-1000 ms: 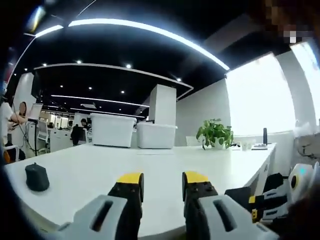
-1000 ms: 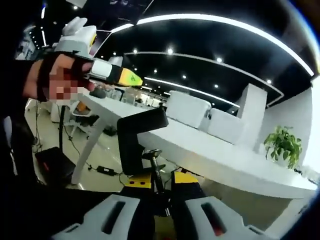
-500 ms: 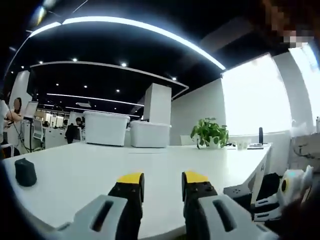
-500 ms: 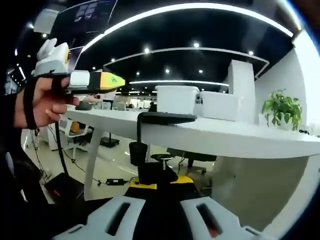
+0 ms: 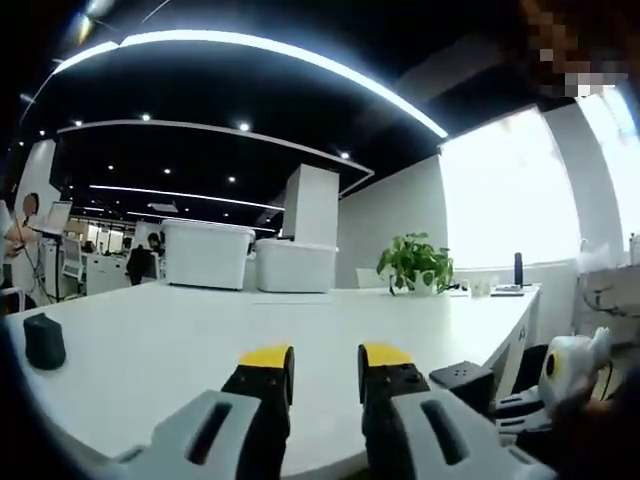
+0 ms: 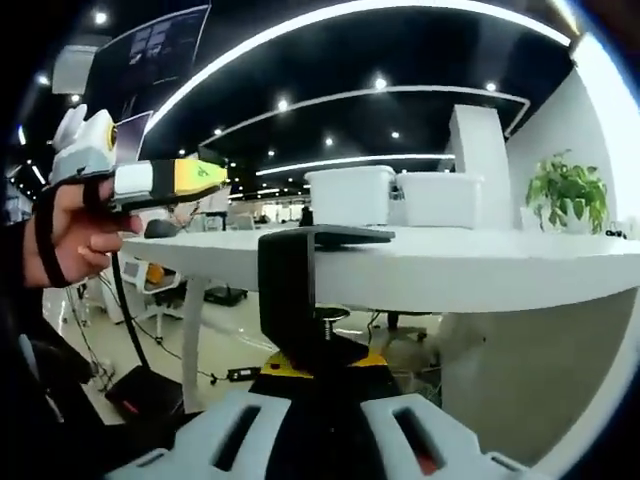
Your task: Clamp the fixed fixture on the desktop, loosen the retaining clip, secure it to the edge of the desk, and tighten the retaining clip.
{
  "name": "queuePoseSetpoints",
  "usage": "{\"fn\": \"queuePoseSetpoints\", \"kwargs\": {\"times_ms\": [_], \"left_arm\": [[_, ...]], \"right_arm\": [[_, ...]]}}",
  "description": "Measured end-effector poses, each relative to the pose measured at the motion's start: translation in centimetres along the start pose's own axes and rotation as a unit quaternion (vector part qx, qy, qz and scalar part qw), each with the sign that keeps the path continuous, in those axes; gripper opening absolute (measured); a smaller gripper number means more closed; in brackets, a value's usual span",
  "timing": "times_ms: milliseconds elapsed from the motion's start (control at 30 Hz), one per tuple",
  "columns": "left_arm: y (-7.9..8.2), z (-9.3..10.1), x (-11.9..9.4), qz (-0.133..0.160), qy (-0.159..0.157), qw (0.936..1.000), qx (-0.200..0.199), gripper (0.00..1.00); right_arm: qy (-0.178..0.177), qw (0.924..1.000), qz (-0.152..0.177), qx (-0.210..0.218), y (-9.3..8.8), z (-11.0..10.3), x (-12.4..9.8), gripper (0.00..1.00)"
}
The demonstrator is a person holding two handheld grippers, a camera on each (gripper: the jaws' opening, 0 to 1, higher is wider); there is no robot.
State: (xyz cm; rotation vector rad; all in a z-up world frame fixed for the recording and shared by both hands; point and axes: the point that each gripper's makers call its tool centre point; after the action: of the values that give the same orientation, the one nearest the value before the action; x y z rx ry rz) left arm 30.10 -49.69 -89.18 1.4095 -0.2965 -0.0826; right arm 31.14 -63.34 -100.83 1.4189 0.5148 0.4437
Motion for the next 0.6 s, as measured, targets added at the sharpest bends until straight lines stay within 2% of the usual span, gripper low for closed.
{"fn": "queuePoseSetpoints", "kwargs": {"times_ms": [233,267,333,400,600], "left_arm": [[-0.1,0.0,0.1,-0.002,-0.002,1.0000,0.002,0.26],[-0.1,0.1,0.1,-0.003,-0.004,1.0000,0.002,0.23],[-0.3,0.7,0.1,-0.009,-0.018,0.9998,-0.001,0.18],[-0.3,1.3,0.1,-0.009,-0.030,0.9995,-0.003,0.17],[-0.8,3.4,0.2,-0.022,-0.076,0.9968,-0.008,0.15]], "right_arm": [[0.011,0.9998,0.004,0.016,-0.3,0.6,0.8,0.02],[0.012,0.9998,0.004,0.019,-0.3,0.6,0.9,0.02],[0.015,0.9996,0.000,0.024,-0.4,0.8,1.2,0.02],[0.020,0.9995,0.000,0.025,-0.6,1.5,1.6,0.02],[0.039,0.9986,-0.001,0.036,-0.5,1.0,1.6,0.03]]}}
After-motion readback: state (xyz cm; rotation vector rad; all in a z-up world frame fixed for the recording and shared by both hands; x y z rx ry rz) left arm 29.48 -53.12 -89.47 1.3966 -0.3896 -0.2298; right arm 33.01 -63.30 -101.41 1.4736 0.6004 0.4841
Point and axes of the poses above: the point that each gripper's makers call its tool centre point, and the gripper's own axes: x roughly forward along the fingers, z roughly to its right, y roughly out of its top, and after that the axes turned 4 degrees about -x, right-handed
